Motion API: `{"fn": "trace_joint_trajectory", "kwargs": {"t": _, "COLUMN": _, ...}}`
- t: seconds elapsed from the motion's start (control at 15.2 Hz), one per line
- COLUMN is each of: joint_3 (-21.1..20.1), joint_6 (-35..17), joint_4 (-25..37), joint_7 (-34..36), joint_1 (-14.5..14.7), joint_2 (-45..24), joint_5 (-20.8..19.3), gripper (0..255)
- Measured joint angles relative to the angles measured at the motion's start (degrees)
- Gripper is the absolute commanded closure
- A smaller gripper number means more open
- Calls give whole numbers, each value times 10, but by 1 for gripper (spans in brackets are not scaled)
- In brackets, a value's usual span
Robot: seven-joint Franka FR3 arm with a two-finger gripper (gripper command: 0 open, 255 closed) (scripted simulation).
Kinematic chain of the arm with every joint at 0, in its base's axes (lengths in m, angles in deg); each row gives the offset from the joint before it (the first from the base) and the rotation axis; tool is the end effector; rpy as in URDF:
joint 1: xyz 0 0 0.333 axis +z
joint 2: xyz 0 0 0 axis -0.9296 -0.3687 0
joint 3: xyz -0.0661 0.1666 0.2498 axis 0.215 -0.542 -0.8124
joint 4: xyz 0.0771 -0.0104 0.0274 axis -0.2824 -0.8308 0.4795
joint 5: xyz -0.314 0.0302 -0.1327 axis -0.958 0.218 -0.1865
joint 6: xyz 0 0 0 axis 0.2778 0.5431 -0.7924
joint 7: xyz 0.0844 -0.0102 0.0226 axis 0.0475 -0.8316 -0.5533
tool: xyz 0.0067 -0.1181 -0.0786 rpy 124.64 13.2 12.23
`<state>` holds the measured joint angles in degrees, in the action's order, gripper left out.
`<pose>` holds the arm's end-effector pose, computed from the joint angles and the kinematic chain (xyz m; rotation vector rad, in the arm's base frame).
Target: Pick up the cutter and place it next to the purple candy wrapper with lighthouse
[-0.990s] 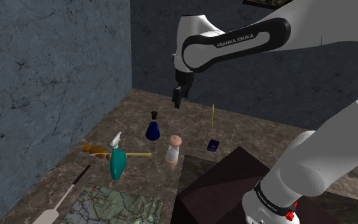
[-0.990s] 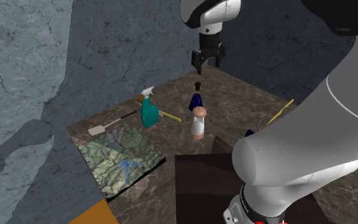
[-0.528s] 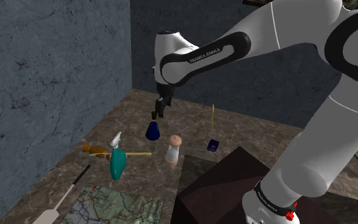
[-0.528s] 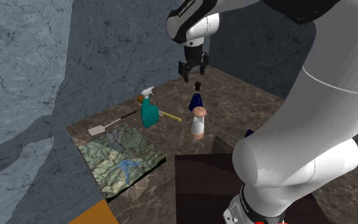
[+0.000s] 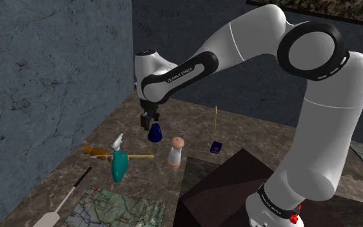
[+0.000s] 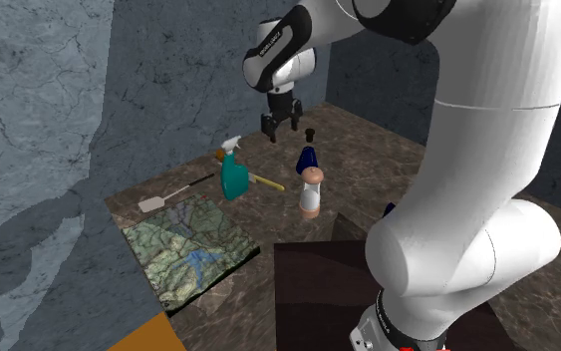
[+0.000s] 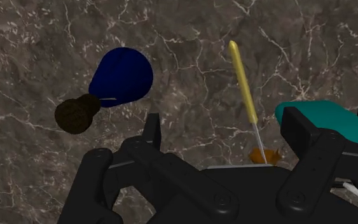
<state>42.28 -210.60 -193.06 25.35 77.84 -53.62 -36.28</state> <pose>0.5222 0.1995 0.3024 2.8820 0.9902 -0.0514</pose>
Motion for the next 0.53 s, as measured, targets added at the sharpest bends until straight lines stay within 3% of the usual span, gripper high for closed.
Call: {"fn": "trace_joint_trajectory", "kwargs": {"t": 0.53, "joint_3": -2, "joint_6": -3, "joint_4": 148, "joint_7": 1, "joint_1": 51, "joint_2": -172, "joint_5": -44, "gripper": 0}}
